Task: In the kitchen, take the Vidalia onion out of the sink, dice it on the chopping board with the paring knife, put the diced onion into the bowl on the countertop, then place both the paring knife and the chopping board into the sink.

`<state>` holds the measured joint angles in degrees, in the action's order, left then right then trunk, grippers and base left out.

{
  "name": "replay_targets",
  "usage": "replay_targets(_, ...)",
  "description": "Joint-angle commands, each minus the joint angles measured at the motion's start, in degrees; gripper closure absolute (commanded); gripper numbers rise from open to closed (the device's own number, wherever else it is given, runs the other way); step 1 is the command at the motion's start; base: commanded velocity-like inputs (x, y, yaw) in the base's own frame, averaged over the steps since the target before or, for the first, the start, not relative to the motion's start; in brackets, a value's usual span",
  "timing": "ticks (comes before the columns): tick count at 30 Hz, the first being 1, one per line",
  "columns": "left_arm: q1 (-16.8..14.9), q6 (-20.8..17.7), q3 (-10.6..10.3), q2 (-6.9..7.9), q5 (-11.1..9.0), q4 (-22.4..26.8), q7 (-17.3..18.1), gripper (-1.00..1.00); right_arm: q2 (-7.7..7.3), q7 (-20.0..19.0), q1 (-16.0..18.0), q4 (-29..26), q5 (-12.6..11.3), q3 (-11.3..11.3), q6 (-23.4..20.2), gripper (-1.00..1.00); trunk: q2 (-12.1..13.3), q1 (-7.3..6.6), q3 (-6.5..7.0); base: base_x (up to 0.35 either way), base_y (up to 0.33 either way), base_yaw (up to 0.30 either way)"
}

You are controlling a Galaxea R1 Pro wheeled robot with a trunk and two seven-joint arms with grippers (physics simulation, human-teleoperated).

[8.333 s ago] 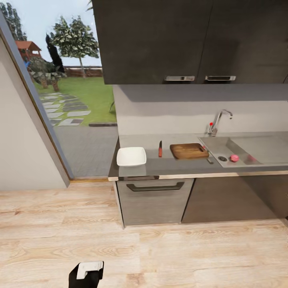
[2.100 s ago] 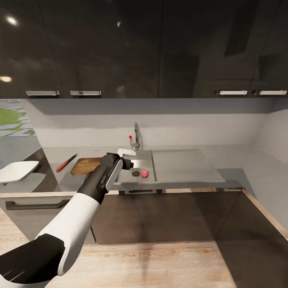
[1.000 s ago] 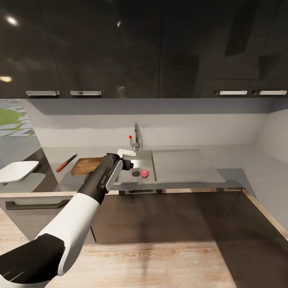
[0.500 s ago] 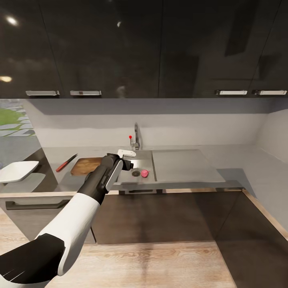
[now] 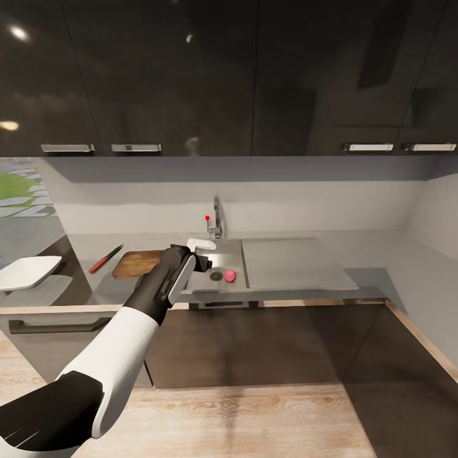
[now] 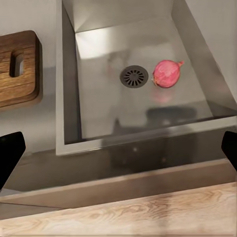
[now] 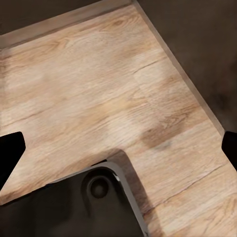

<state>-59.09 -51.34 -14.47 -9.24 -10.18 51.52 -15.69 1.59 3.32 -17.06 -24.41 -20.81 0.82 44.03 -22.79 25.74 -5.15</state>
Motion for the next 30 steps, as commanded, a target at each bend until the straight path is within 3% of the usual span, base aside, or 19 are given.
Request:
replay_targets(1,-0.1,-0.1,-0.1,0.01,-0.6,-0.4,-0.5,-1.0,0.26,0.3,0.0,-0.2,0.3,0.0,0.0,-1.0,-0.1,0.04,-0.12,0.0,0.0,0.0)
replay_targets(7,-0.1,-0.2,-0.1,0.01,-0.6,-0.9,-0.4,-1.0,0.0,-0.4,0.0,-0.2,1.2,-0.2,0.1,-1.0,-0.1,0.04,-0.12,0.0,0.0,0.0)
replay_targets(14,0.0,-0.3,-0.4,0.1,-0.6,-1.0,0.1,-1.0,-0.47,-4.5,0.0,-0.3,8.7,-0.5,0.2,-1.0,-0.1,0.04,-0.12,0.0,0.0,0.0)
replay_targets(17,-0.1,-0.4,-0.5,0.14,-0.6,-2.5,0.0,-1.0,-0.48,-5.0,0.0,-0.3,9.6,-0.5,0.2,-1.0,-0.1,0.04,-0.12,0.0,0.0,0.0)
replay_targets(20,-0.1,-0.3,-0.5,0.01,-0.5,-10.0,-0.3,-1.0,-0.46,-5.2,-0.1,-0.3,9.9,-0.4,0.3,-1.0,-0.1,0.04,-0.12,0.0,0.0,0.0)
replay_targets(23,-0.1,-0.1,-0.5,-0.08,-0.5,-13.2,-0.4,-1.0,-0.45,-5.2,0.0,-0.1,10.0,-0.4,0.2,-1.0,-0.1,0.04,-0.12,0.0,0.0,0.0)
replay_targets(26,-0.1,-0.1,-0.5,-0.14,-0.6,-12.5,-0.4,-1.0,-0.34,-5.2,0.0,0.0,10.0,-0.4,0.2,-1.0,-0.1,0.04,-0.12,0.0,0.0,0.0)
replay_targets(30,-0.1,-0.4,-0.4,-0.03,-0.6,-7.4,-0.1,-1.0,-0.28,-5.3,0.0,0.1,10.0,-0.4,0.1,-1.0,-0.1,0.04,-0.12,0.0,0.0,0.0)
